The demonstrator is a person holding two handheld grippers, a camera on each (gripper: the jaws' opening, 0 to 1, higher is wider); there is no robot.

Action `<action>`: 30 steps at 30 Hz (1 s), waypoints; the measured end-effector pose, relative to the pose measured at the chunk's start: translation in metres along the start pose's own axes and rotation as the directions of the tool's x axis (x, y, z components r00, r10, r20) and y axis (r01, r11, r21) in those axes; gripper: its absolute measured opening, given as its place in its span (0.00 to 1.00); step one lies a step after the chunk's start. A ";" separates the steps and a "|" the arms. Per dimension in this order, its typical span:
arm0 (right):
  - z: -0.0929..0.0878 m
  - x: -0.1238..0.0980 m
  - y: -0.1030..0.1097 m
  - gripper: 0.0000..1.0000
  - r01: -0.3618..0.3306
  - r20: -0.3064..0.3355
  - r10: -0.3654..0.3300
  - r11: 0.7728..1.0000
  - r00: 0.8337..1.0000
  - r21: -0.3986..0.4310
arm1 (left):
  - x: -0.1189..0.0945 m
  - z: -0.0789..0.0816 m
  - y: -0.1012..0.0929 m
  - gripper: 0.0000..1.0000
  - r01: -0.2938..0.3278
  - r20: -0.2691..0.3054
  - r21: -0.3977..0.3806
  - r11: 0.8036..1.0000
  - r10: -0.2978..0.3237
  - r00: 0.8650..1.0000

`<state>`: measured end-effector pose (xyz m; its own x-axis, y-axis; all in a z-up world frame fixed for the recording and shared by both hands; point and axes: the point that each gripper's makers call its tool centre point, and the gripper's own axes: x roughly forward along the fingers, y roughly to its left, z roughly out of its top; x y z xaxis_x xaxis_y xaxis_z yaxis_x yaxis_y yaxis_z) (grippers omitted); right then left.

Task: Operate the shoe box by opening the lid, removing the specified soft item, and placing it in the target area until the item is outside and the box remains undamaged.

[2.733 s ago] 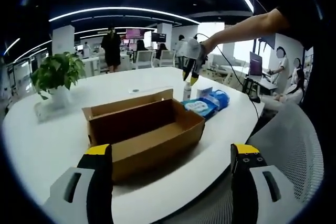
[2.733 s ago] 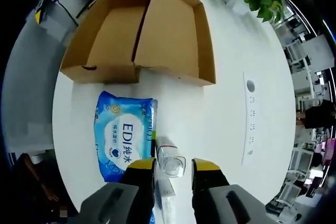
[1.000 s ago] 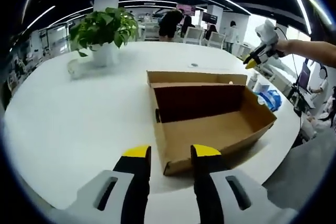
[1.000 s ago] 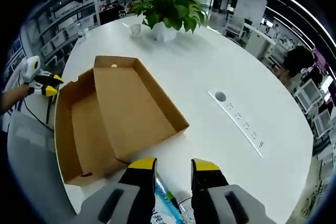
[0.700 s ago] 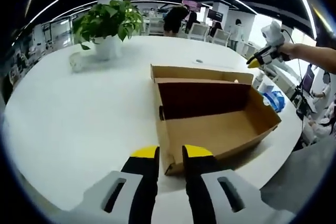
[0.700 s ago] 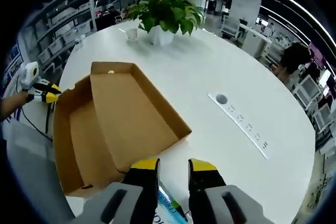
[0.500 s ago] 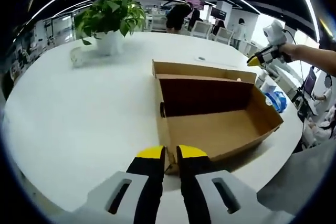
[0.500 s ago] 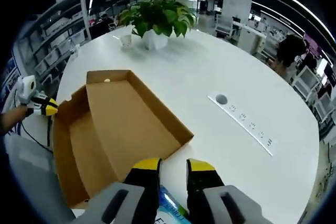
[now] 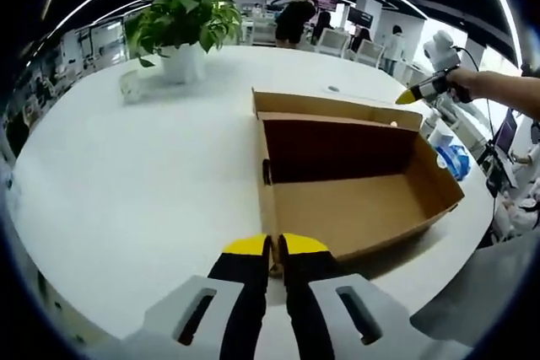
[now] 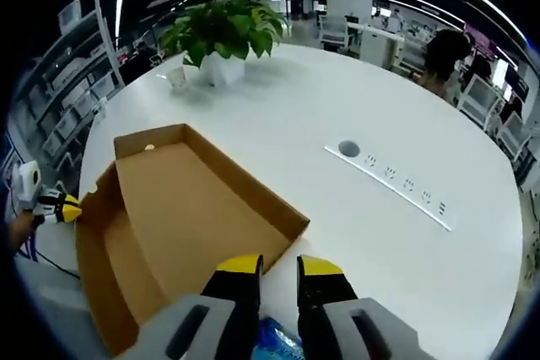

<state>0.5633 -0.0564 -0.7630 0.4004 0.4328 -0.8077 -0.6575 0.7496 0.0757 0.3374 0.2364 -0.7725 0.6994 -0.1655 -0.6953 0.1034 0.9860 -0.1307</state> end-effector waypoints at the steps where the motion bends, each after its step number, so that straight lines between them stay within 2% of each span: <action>1: 0.000 0.000 0.001 0.11 0.004 0.001 -0.004 1.000 1.000 0.003 | 0.000 0.000 0.001 0.03 -0.006 0.000 -0.001 1.000 0.006 1.000; 5: 0.002 0.008 0.002 0.11 0.001 0.009 -0.001 0.999 1.000 0.043 | 0.000 0.000 0.001 0.02 -0.022 -0.005 0.001 1.000 0.022 1.000; 7: 0.000 0.011 0.000 0.11 0.022 0.004 -0.022 0.999 1.000 0.038 | 0.000 0.000 0.001 0.02 -0.030 -0.007 0.001 1.000 0.030 1.000; 10: -0.002 0.017 0.000 0.10 0.021 -0.002 -0.021 0.998 1.000 0.065 | 0.000 0.000 0.001 0.02 -0.040 -0.006 -0.001 0.999 0.040 0.999; 13: -0.002 0.023 -0.007 0.09 0.048 -0.011 -0.047 0.994 0.999 0.094 | 0.000 0.000 0.003 0.02 -0.046 -0.003 -0.009 0.999 0.046 0.999; 15: -0.002 0.027 -0.009 0.09 0.051 -0.017 -0.049 0.981 0.999 0.188 | 0.001 0.000 0.003 0.01 -0.049 -0.004 -0.009 0.999 0.049 0.999; 18: -0.002 0.033 -0.017 0.09 0.068 -0.035 -0.061 0.968 0.998 0.243 | 0.001 0.001 0.002 0.01 -0.053 -0.008 -0.010 0.999 0.053 0.999; 24: -0.003 0.042 -0.022 0.07 0.080 -0.072 -0.063 0.960 0.995 0.267 | 0.004 0.003 0.005 0.01 -0.054 -0.012 -0.013 0.998 0.054 0.998; 30: -0.006 0.052 -0.020 0.03 0.069 -0.092 -0.040 0.941 0.995 0.333 | 0.006 0.002 0.006 0.01 -0.049 -0.020 -0.022 0.999 0.049 0.999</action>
<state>0.5938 -0.0517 -0.8101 0.3659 0.3546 -0.8604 -0.3787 0.9013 0.2104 0.3438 0.2415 -0.7757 0.6892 -0.1176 -0.7149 0.0534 0.9923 -0.1118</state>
